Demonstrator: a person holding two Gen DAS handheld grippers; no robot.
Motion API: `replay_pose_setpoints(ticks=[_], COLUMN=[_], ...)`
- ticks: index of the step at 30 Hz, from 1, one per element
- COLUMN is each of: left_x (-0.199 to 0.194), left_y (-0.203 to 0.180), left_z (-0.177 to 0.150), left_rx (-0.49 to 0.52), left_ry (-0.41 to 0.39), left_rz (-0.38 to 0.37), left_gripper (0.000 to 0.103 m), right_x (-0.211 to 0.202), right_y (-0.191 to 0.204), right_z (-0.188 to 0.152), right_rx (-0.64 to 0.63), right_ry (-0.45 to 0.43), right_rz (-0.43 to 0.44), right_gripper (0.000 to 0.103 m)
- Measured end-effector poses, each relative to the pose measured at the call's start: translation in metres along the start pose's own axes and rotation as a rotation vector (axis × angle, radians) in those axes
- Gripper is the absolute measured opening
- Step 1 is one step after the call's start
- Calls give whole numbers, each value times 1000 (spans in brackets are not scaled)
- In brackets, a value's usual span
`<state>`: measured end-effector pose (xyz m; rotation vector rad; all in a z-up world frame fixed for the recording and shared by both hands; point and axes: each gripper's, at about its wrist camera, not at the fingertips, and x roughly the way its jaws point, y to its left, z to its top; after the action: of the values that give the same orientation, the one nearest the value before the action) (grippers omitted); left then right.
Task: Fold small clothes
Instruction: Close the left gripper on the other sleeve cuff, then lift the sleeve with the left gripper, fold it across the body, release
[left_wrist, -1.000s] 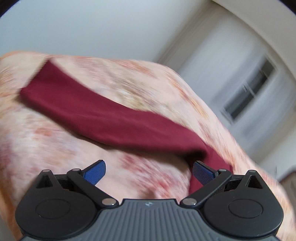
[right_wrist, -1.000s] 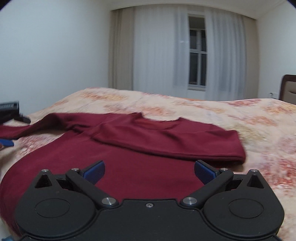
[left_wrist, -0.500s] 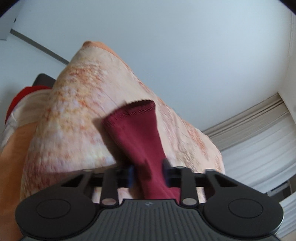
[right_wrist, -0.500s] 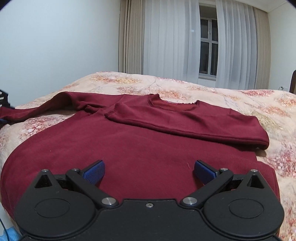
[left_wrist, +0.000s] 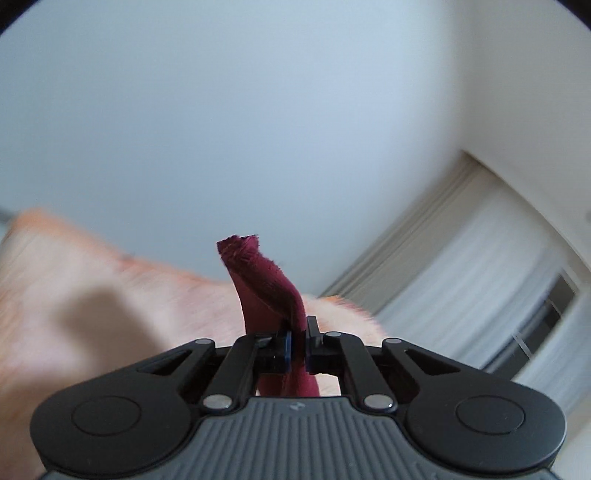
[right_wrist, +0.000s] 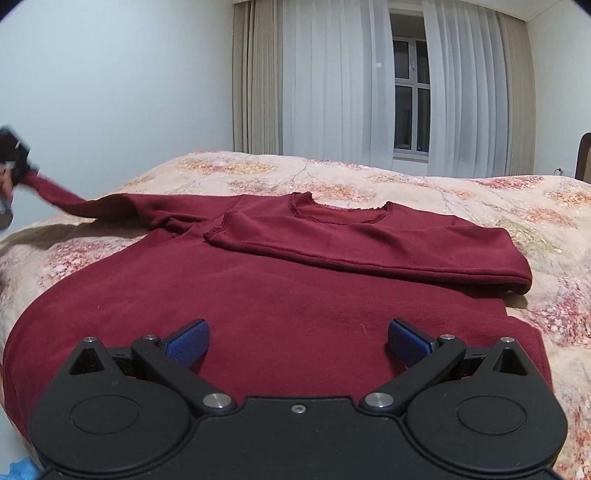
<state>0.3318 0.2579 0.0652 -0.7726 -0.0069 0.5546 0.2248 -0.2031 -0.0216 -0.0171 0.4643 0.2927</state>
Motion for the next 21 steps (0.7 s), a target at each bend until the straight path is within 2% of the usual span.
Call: replay_pose_setpoints(ticks=[4, 9, 13, 16, 21], left_x=[4, 0, -12, -24, -43], left_y=[-65, -144, -200, -231, -255], left_z=[1, -28, -72, -114, -191], left_rx=[171, 338, 467, 557, 712], left_ry=[-39, -68, -38, 19, 135], left_rz=[-146, -339, -492, -579, -664], left_gripper=[6, 6, 6, 6, 6], right_x=[-4, -13, -22, -30, -44], right_y=[-9, -24, -41, -54, -77], right_z=[1, 1, 0, -2, -8], right_rx=[30, 61, 91, 117, 152], right_ry=[-17, -40, -60, -74, -87], right_rz=[-10, -33, -59, -86, -125], right_gripper=[103, 103, 103, 103, 103])
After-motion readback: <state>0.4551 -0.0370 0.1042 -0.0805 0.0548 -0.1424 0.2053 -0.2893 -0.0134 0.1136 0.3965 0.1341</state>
